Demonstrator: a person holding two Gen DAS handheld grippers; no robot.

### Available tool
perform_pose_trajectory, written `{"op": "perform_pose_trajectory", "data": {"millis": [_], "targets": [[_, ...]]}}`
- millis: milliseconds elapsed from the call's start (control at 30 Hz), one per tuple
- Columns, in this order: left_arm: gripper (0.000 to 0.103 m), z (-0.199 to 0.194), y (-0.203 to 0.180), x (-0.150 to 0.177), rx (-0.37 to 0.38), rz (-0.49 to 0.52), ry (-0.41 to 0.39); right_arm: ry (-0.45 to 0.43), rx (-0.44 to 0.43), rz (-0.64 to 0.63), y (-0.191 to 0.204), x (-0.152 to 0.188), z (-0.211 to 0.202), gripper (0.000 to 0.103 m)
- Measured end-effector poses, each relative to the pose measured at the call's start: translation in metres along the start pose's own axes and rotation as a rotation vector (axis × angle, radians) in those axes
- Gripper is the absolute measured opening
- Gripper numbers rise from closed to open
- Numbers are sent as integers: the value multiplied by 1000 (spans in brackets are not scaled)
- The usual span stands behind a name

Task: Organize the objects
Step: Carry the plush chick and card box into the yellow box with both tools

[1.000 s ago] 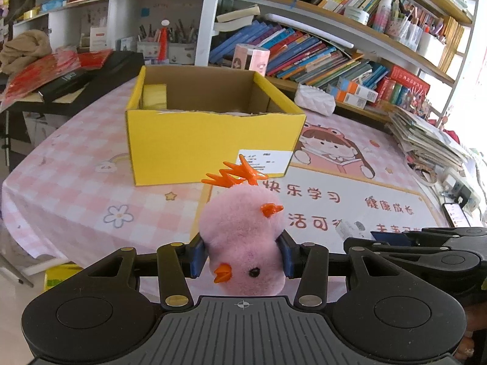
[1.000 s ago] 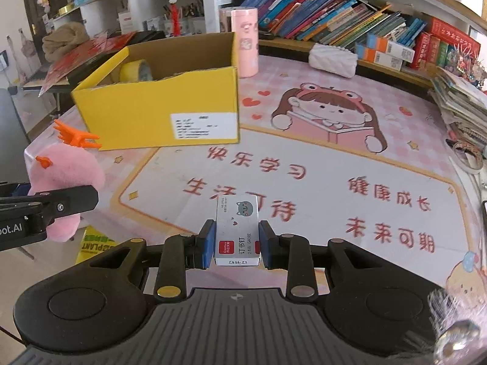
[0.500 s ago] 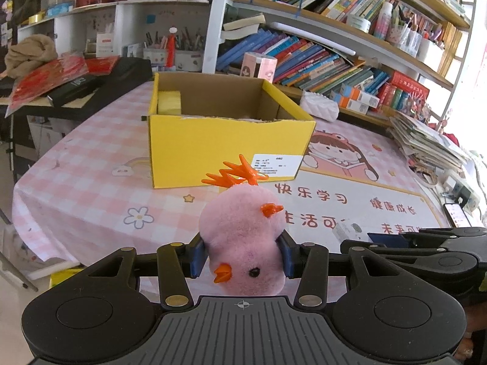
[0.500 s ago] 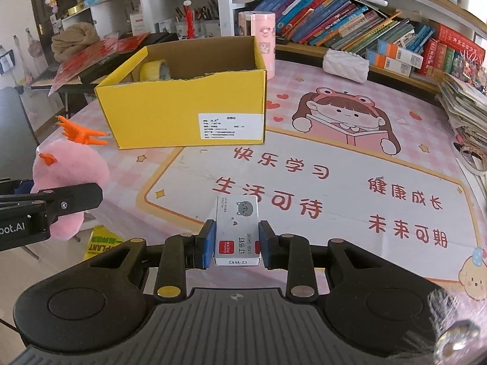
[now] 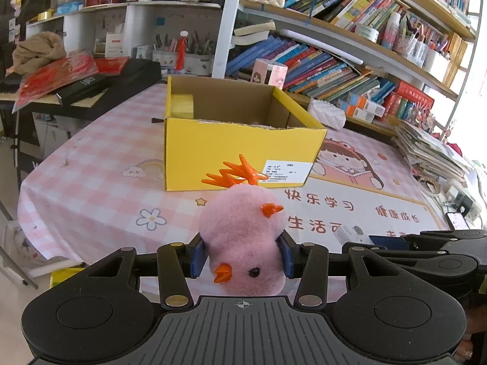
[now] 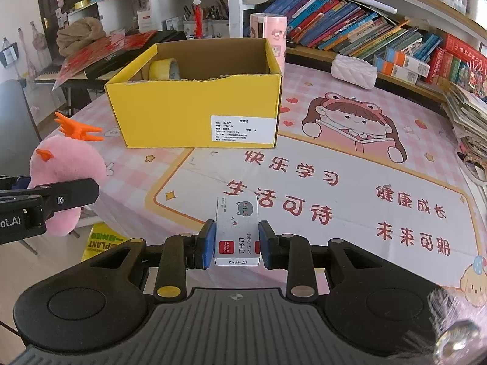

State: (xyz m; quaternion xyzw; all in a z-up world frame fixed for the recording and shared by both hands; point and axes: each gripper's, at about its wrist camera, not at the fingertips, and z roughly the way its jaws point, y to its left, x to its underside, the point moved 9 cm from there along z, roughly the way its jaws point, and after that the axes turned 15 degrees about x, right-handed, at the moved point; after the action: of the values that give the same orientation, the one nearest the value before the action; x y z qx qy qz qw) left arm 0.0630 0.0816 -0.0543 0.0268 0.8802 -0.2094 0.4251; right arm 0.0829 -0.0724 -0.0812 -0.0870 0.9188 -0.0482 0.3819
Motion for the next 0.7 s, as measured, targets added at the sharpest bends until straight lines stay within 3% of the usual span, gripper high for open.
{"op": "perform_pose_trajectory", "data": {"millis": [467,700], "targets": [[45,-2,-3,-29,4,14,-70,-43,10,-13,-3,-27,1,28],[45,12,-2,-60,-15,37,-114,-90,-13,-17,-3,-57,10,28]]}}
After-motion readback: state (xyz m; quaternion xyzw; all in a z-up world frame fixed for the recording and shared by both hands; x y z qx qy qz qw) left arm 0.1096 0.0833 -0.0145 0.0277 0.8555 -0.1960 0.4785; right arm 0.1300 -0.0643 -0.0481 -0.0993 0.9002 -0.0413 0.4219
